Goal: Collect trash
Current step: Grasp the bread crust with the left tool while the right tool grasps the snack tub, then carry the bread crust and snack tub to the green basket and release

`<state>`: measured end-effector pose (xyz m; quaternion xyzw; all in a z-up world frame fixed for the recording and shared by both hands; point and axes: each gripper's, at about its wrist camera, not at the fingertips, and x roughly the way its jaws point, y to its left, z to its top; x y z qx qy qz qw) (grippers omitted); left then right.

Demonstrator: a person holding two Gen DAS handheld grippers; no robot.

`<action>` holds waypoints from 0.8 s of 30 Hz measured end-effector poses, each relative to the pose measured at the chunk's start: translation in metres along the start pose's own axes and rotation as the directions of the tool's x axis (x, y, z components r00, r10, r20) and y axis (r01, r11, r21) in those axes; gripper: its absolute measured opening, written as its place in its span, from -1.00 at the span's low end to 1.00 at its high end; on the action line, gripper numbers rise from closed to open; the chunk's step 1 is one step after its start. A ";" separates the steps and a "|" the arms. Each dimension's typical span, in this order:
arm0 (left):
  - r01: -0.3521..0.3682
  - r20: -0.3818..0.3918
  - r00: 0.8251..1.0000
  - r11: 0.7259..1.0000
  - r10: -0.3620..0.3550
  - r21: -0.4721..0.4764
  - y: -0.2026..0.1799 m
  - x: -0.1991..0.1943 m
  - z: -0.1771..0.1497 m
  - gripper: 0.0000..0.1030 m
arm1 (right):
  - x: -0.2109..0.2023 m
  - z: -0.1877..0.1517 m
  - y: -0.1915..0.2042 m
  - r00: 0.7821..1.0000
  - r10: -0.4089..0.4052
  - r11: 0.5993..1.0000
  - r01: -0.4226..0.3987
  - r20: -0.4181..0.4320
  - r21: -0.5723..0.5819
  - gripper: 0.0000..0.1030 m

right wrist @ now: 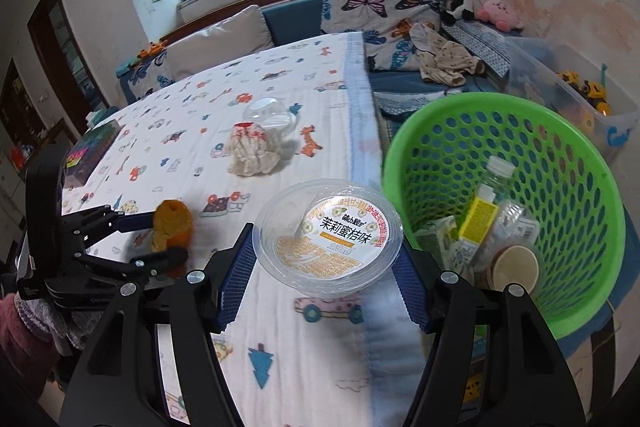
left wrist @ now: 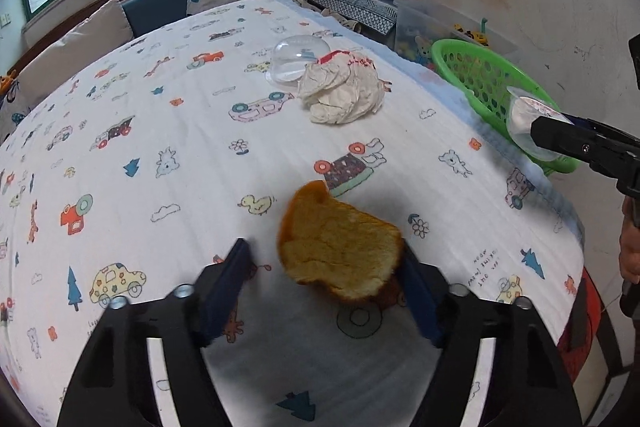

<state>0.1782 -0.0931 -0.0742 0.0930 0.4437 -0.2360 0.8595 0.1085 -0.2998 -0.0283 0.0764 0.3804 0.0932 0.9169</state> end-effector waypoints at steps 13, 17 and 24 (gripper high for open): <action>0.013 0.032 0.999 1.000 -0.012 -0.027 0.001 -0.019 0.002 -0.27 | -0.022 0.007 -0.053 0.997 -0.074 0.992 0.070 0.028 0.105 0.27; 0.025 0.055 0.998 0.999 -0.024 -0.023 -0.004 -0.029 0.008 -0.29 | -0.027 0.011 -0.082 0.993 -0.116 0.981 0.110 0.024 0.163 0.27; 0.048 0.086 0.995 0.999 -0.050 0.021 -0.025 -0.040 0.026 -0.29 | -0.020 0.008 -0.120 0.989 -0.148 0.962 0.149 -0.022 0.228 0.27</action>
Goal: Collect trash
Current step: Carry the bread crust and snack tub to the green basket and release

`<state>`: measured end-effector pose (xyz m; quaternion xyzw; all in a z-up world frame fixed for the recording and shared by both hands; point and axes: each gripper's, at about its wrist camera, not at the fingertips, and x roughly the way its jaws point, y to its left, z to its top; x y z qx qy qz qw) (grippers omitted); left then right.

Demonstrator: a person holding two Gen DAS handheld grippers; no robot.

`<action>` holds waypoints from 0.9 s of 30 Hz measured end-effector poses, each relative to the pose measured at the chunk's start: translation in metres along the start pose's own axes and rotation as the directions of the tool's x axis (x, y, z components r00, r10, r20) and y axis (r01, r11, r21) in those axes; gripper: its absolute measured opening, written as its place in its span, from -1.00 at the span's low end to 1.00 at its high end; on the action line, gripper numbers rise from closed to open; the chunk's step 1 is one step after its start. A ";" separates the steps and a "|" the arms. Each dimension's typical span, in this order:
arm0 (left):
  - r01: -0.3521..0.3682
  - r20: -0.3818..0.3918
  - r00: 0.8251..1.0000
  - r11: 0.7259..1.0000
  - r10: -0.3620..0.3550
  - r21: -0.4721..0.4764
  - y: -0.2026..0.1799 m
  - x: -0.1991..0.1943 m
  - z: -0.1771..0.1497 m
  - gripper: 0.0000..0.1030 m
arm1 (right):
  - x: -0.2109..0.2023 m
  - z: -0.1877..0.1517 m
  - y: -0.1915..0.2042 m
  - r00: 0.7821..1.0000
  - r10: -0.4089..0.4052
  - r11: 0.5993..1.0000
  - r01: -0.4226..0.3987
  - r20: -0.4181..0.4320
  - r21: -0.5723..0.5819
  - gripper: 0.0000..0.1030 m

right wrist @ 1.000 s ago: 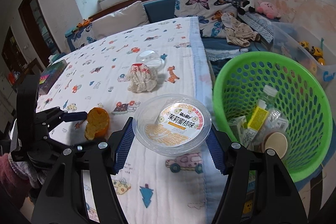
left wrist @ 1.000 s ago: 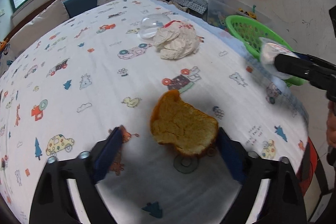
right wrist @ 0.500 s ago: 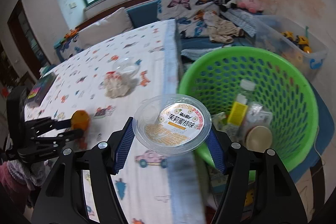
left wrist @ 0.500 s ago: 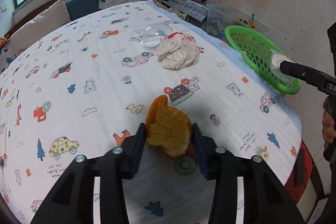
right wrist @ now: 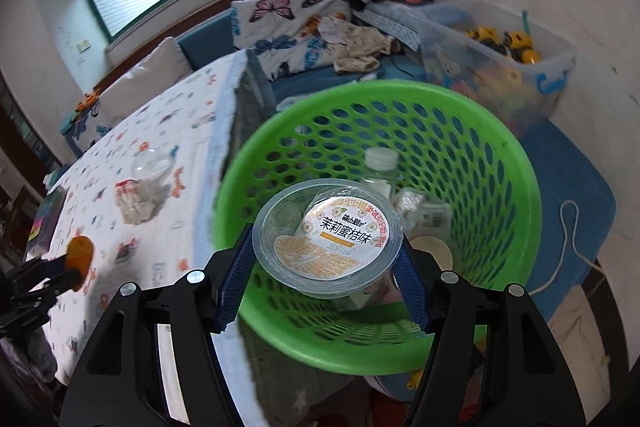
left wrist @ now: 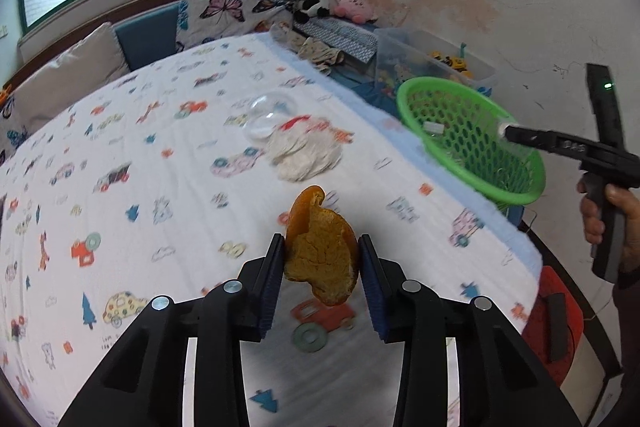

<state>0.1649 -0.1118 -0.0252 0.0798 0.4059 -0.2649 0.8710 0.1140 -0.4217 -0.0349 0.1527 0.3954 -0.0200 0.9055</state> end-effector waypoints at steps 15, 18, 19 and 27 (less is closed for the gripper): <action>0.045 0.019 0.999 0.996 -0.046 0.071 -0.049 0.012 0.048 -0.29 | -0.007 -0.011 -0.031 1.000 0.023 0.997 -0.025 0.021 0.069 0.42; 0.065 0.012 0.998 0.994 -0.066 0.087 -0.064 0.021 0.058 -0.29 | -0.019 -0.015 -0.036 0.999 0.019 0.997 -0.022 0.042 0.074 0.42; 0.073 0.009 0.997 0.993 -0.074 0.092 -0.070 0.025 0.062 -0.29 | -0.023 -0.015 -0.037 0.999 0.014 0.997 -0.017 0.048 0.071 0.42; 0.123 -0.033 0.992 0.987 -0.120 0.103 -0.108 0.058 0.087 -0.29 | -0.050 -0.026 -0.045 0.995 -0.025 0.998 0.019 0.096 0.057 0.45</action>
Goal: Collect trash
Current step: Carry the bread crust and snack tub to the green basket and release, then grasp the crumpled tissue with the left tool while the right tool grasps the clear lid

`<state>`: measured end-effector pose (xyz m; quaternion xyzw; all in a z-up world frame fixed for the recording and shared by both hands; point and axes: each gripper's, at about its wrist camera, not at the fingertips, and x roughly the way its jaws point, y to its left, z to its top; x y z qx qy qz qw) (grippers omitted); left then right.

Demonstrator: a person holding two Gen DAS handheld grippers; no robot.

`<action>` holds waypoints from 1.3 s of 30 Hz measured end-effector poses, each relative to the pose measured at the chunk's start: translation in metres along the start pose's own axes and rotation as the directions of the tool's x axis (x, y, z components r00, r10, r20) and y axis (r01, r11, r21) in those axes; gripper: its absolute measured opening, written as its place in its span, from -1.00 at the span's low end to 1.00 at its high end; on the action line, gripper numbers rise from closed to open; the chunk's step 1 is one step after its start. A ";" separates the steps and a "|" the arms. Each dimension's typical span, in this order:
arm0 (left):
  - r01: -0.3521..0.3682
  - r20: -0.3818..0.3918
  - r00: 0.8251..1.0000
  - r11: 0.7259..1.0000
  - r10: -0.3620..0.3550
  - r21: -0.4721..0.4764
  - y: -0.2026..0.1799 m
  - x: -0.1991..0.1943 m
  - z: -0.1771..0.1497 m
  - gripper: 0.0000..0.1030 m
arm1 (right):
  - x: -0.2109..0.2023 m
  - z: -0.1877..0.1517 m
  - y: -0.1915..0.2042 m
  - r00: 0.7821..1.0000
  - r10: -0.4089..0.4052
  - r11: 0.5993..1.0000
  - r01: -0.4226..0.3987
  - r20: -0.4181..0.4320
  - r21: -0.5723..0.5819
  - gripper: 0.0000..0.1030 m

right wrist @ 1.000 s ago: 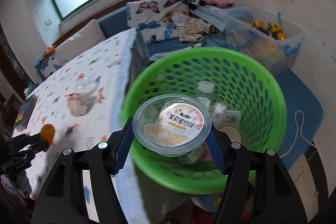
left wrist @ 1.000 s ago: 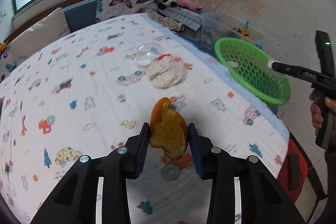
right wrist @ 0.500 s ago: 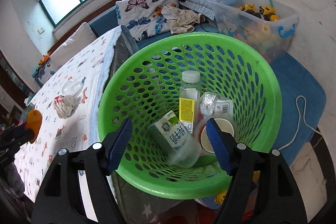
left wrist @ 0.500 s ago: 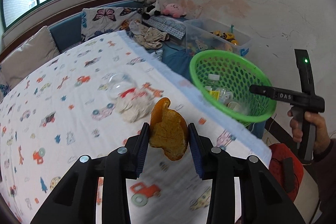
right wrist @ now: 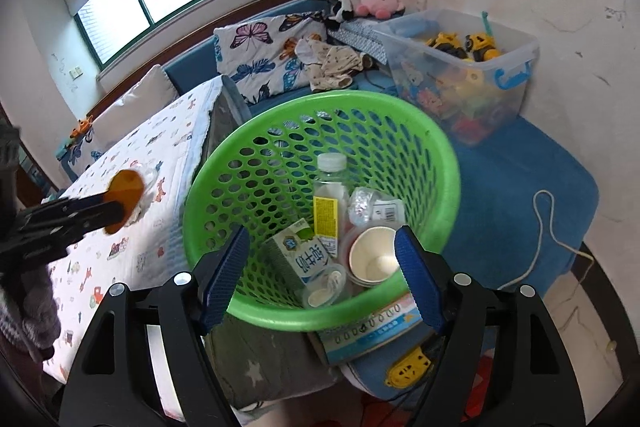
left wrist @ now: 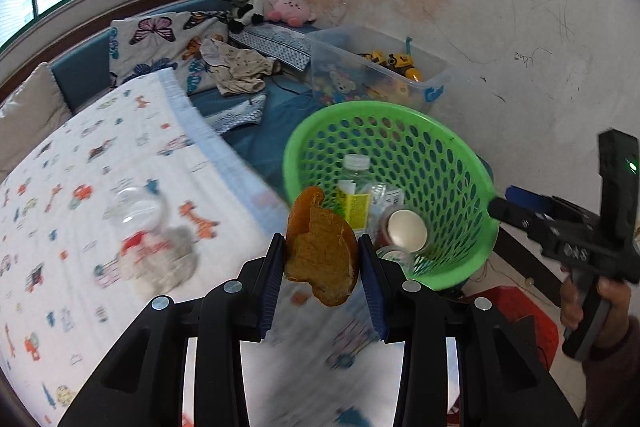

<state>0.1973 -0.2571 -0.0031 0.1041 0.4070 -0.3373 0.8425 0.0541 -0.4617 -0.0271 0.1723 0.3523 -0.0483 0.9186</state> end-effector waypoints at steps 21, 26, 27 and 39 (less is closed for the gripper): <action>0.015 -0.019 1.000 1.000 -0.015 0.026 -0.040 0.046 0.021 0.26 | -0.009 -0.021 -0.016 1.000 0.024 0.998 -0.024 -0.004 0.055 0.46; -0.003 -0.012 1.000 1.000 0.003 -0.008 -0.026 0.036 0.012 0.27 | -0.008 -0.022 -0.008 0.999 0.040 0.998 -0.040 -0.006 0.043 0.46; -0.009 -0.009 1.000 1.000 0.009 -0.021 -0.020 0.031 0.009 0.27 | -0.008 -0.022 -0.005 0.999 0.044 0.998 -0.043 -0.010 0.038 0.46; -0.224 0.009 0.974 0.964 0.228 -0.143 0.055 0.003 -0.016 0.33 | -0.002 -0.019 0.030 0.996 0.082 0.996 -0.082 -0.019 -0.018 0.47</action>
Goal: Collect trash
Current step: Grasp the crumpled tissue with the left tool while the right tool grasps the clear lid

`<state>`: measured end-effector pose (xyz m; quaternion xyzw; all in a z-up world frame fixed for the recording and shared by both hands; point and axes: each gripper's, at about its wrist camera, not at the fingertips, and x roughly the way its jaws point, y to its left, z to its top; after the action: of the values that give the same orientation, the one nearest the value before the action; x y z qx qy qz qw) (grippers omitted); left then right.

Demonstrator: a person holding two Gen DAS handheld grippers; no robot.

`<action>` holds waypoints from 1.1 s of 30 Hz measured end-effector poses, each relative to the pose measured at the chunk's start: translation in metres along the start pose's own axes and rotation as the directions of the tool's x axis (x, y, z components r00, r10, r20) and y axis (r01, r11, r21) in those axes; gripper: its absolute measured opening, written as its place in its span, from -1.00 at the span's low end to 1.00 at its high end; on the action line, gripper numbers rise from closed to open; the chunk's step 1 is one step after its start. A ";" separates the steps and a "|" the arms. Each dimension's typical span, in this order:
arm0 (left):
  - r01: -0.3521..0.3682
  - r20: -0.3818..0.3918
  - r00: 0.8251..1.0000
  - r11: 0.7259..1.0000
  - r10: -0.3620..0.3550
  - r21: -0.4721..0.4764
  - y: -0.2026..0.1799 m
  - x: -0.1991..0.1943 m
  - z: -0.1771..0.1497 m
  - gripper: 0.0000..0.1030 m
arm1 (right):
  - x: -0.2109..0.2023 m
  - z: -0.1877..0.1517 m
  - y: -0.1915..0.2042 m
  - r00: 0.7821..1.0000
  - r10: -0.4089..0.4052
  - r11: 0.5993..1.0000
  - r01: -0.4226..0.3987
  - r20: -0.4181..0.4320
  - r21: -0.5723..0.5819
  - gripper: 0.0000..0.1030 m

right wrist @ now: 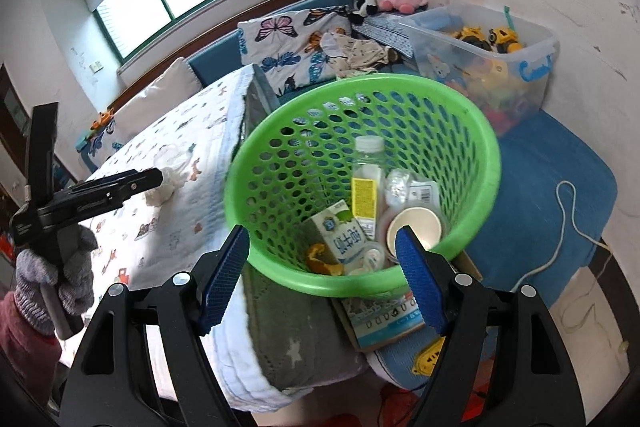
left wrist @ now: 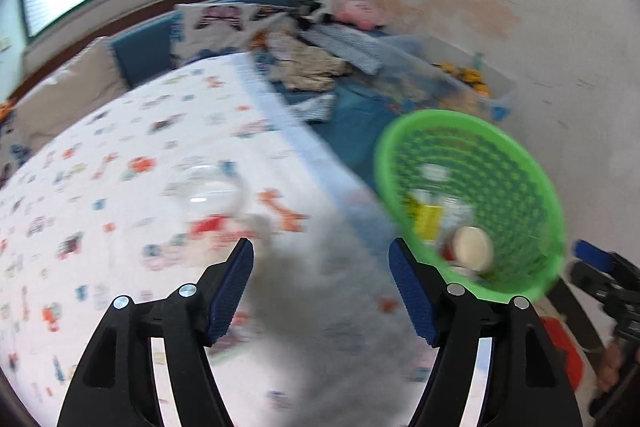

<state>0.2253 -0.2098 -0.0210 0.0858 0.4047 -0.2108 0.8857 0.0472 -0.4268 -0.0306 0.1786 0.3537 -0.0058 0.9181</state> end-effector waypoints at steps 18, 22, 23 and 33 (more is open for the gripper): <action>-0.116 -0.077 0.992 0.972 0.103 -0.203 0.058 0.046 0.001 0.34 | 0.018 0.000 0.017 0.999 0.022 0.999 -0.024 -0.039 -0.043 0.48; -0.095 -0.077 0.994 0.972 0.080 -0.214 0.058 0.044 -0.001 0.11 | 0.020 0.000 0.022 0.999 0.026 0.998 -0.028 -0.044 -0.053 0.48; -0.092 -0.074 0.994 0.973 0.078 -0.214 0.059 0.043 -0.002 0.09 | 0.021 0.001 0.023 0.999 0.026 0.998 -0.029 -0.045 -0.055 0.48; -0.070 -0.020 0.998 0.964 0.067 -0.255 0.078 0.001 -0.020 -0.04 | 0.033 0.008 0.054 0.996 0.061 0.991 -0.067 -0.059 -0.119 0.48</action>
<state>0.2467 -0.1337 -0.0363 -0.0140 0.4302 -0.1254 0.8939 0.0844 -0.3753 -0.0297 0.1342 0.3727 0.0499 0.9168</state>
